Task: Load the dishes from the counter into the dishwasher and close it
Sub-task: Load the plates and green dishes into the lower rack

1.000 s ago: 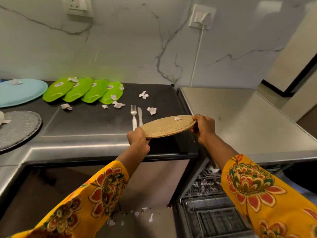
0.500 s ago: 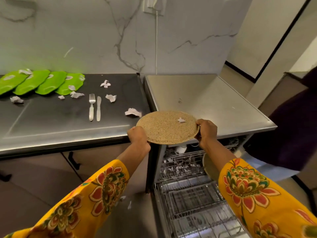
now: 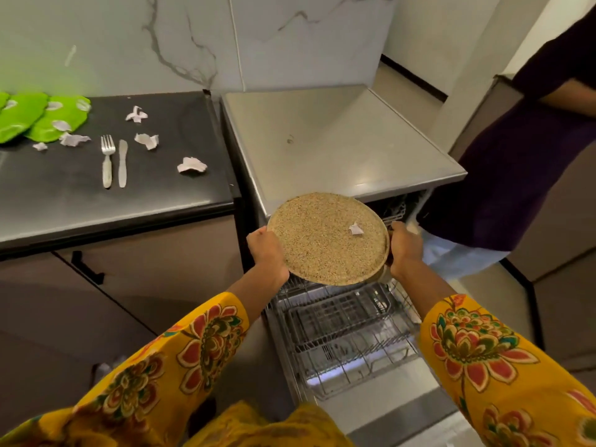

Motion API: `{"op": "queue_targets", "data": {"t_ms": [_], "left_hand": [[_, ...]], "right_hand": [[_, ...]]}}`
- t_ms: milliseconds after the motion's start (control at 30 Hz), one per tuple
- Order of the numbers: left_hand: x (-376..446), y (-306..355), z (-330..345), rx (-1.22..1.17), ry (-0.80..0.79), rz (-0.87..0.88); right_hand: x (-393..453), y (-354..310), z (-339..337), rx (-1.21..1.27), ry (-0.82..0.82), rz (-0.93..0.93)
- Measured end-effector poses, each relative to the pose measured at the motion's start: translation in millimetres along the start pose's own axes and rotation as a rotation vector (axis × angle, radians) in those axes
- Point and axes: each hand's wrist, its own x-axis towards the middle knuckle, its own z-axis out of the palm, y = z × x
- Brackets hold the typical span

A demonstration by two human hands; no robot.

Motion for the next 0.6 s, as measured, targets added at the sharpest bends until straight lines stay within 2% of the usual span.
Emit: {"op": "queue_targets", "data": {"t_ms": [233,400,600], "left_hand": [[-14.6,-44.7,-1.6,0.084,-0.084,-0.039],[-15.9,-70.6,-8.0,0.174,-0.044,-0.070],[-9.0,-94.7,-14.1,0.283,0.035,-0.170]], "right_hand": [[6.3,39.3,-33.2,-0.032,0.035,0.121],[3.5,66.4,-48.4,0.004,0.027,0.181],[5.7,101.6,-63.2,0.016,-0.028,0.435]]}}
